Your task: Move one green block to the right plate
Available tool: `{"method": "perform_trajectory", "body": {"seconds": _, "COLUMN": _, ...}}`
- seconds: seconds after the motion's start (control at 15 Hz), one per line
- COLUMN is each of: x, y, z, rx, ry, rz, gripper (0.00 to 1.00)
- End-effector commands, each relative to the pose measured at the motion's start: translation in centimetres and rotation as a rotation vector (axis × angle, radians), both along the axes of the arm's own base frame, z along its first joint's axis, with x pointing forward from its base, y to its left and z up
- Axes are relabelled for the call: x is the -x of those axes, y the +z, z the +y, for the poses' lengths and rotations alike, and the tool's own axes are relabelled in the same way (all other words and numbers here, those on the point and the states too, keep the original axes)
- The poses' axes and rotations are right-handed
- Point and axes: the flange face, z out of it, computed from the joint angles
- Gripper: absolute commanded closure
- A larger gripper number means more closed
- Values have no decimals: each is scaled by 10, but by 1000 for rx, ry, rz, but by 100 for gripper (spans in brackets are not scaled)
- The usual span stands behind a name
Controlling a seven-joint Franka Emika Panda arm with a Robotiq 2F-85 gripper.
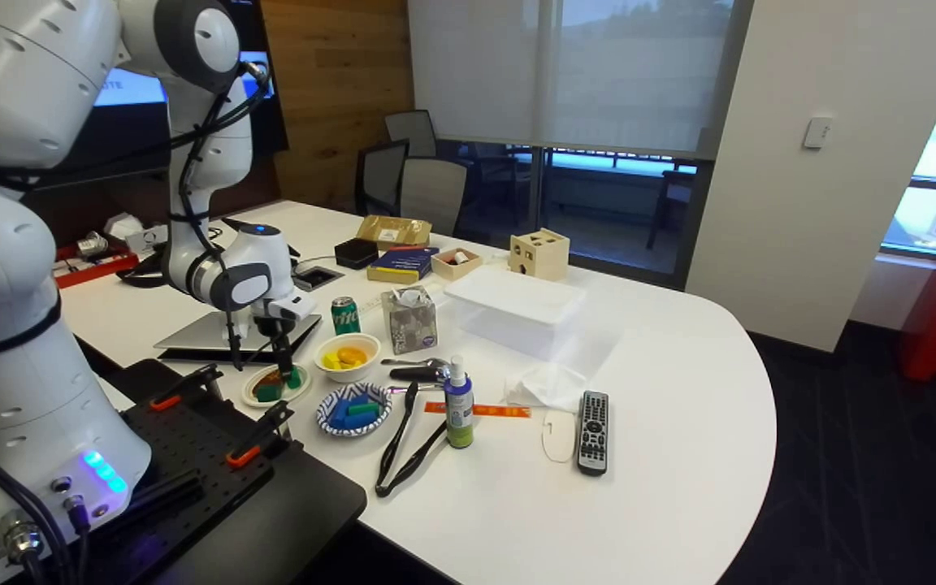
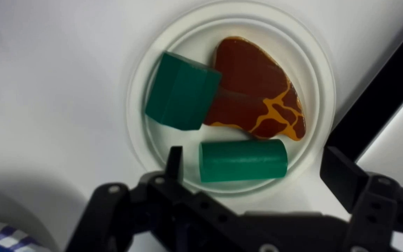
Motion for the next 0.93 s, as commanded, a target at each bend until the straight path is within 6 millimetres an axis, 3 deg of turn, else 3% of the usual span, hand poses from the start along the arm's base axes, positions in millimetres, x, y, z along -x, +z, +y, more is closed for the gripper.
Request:
{"method": "perform_trajectory", "body": {"seconds": 0.0, "x": -17, "y": -8, "z": -2, "rx": 18, "ry": 17, "rz": 9, "gripper": 0}}
{"method": "perform_trajectory", "body": {"seconds": 0.33, "x": -26, "y": -15, "z": -3, "rx": 5, "ry": 38, "rz": 21, "gripper": 0}}
{"method": "perform_trajectory", "body": {"seconds": 0.87, "x": -20, "y": -24, "z": -3, "rx": 0, "ry": 24, "rz": 72, "gripper": 0}}
